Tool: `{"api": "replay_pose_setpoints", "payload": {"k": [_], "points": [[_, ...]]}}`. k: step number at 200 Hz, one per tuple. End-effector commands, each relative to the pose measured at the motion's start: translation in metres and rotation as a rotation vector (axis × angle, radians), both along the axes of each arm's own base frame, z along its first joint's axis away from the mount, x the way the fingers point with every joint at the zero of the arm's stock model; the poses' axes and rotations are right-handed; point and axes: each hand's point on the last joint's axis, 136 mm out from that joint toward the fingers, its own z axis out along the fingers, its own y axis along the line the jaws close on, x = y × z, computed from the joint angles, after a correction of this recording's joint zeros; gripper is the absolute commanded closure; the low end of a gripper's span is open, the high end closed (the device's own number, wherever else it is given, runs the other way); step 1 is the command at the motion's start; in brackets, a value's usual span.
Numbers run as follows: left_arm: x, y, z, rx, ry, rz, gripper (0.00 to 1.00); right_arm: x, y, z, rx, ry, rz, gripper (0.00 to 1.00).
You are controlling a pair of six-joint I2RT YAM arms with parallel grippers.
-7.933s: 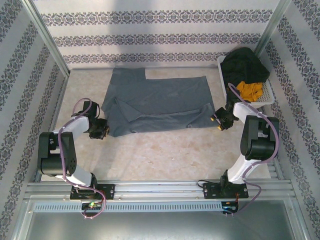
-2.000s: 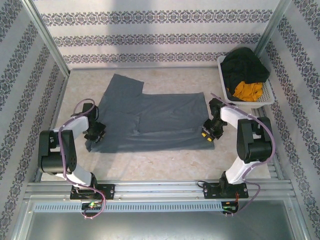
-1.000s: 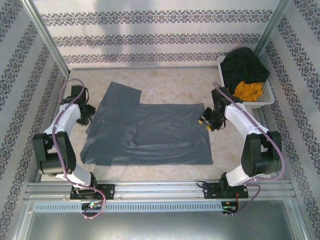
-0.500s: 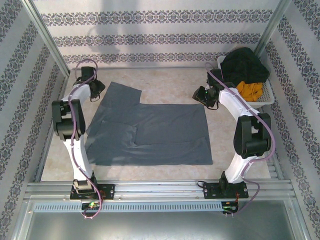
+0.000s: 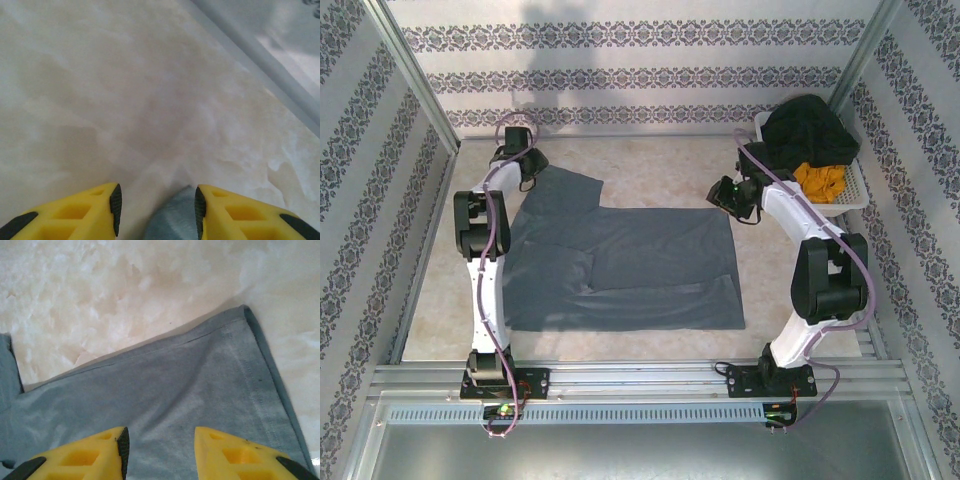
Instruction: Fold and stack the t-shirts
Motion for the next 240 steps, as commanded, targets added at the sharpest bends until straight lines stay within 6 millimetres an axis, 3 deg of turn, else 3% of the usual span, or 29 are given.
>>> {"api": "replay_pose_setpoints", "payload": {"k": [1,62,97,142,160,205,240], "points": [[-0.01,-0.024,-0.028,0.047,0.106,-0.062,0.54,-0.004,-0.004,0.007,0.017,-0.011,-0.002,0.59],[-0.058,-0.028,-0.056,0.128,0.43,-0.062,0.54,0.001,-0.006,0.001,0.029,-0.007,-0.006,0.59],[-0.066,-0.045,-0.055,0.164,0.482,-0.137,0.59,0.007,-0.007,-0.006,0.016,-0.001,-0.011,0.59],[-0.074,-0.053,-0.056,0.162,0.51,-0.155,0.82,0.019,-0.011,-0.021,-0.053,0.002,-0.027,0.59],[-0.074,-0.048,-0.045,0.175,0.5,-0.138,1.0,0.026,-0.024,-0.024,-0.109,-0.009,-0.083,0.6],[-0.06,-0.042,0.009,0.166,0.337,-0.114,1.0,0.046,-0.05,-0.035,-0.198,-0.023,-0.242,0.63],[-0.058,-0.041,0.025,0.093,0.273,-0.114,1.0,0.056,-0.047,-0.064,-0.244,0.1,-0.254,0.66]]}}
